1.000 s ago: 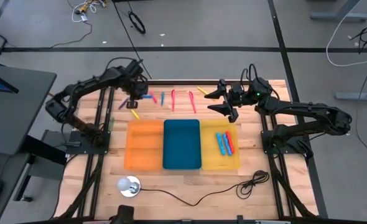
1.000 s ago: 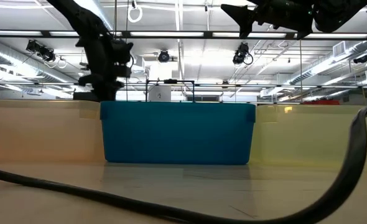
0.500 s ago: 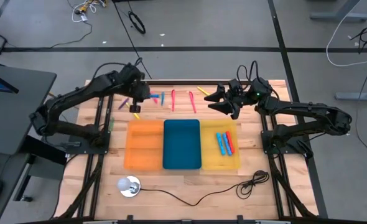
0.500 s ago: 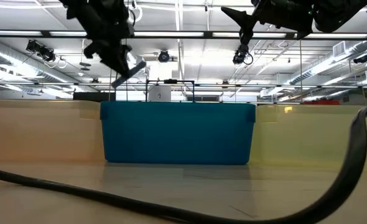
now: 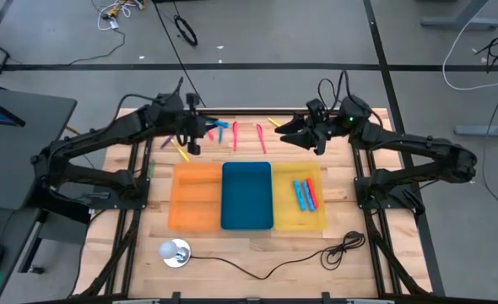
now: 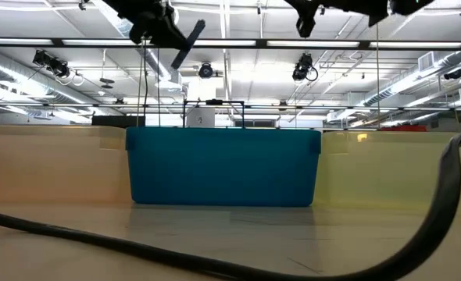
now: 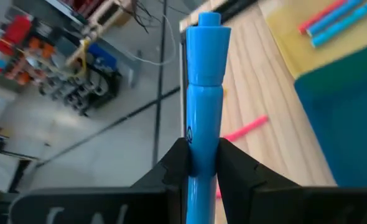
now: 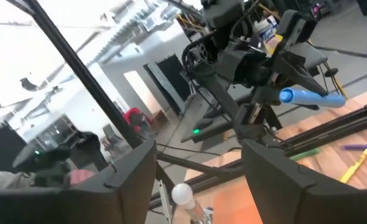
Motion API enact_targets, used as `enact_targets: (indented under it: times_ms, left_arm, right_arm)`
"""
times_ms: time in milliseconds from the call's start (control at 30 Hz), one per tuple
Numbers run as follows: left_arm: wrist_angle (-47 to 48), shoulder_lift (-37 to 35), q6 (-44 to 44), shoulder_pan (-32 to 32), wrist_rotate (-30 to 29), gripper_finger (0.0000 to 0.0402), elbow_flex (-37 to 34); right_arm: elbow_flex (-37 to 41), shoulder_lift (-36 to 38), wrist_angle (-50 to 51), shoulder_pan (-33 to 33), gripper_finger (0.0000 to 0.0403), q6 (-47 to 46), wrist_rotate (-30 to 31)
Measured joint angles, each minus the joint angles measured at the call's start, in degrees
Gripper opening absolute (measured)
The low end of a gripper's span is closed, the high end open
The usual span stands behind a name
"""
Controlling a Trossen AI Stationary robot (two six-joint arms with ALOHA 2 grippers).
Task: Pick & Place Markers
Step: Put the blue marker into the yellow bin
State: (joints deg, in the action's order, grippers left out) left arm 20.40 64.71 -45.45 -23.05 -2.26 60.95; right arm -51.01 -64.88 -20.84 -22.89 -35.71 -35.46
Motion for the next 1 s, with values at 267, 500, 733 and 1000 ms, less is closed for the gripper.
enact_targets:
  times_ms: [267, 500, 733, 1000]
  left_arm:
    - [-12.15, 0.00, 3.10, 6.31, -0.71, 0.0061, 0.00]
    - [-24.15, 0.00, 10.97, 9.67, -0.74, 0.0061, 0.00]
    - [-31.84, 0.02, 15.52, 12.27, -0.51, 0.0061, 0.00]
    - [-38.92, 0.02, 23.08, 14.08, -0.65, 0.0061, -0.02]
  right_arm:
    - [-9.74, -0.20, 16.10, 1.25, 0.0235, 16.60, 5.97]
    - [-16.20, -1.20, 23.37, 1.39, 0.0235, 25.73, 8.99]
    - [-25.75, -5.87, 32.38, 3.14, 0.0235, 34.83, 10.84]
    - [-33.73, -12.97, 33.27, 7.35, 0.0235, 43.52, 10.71]
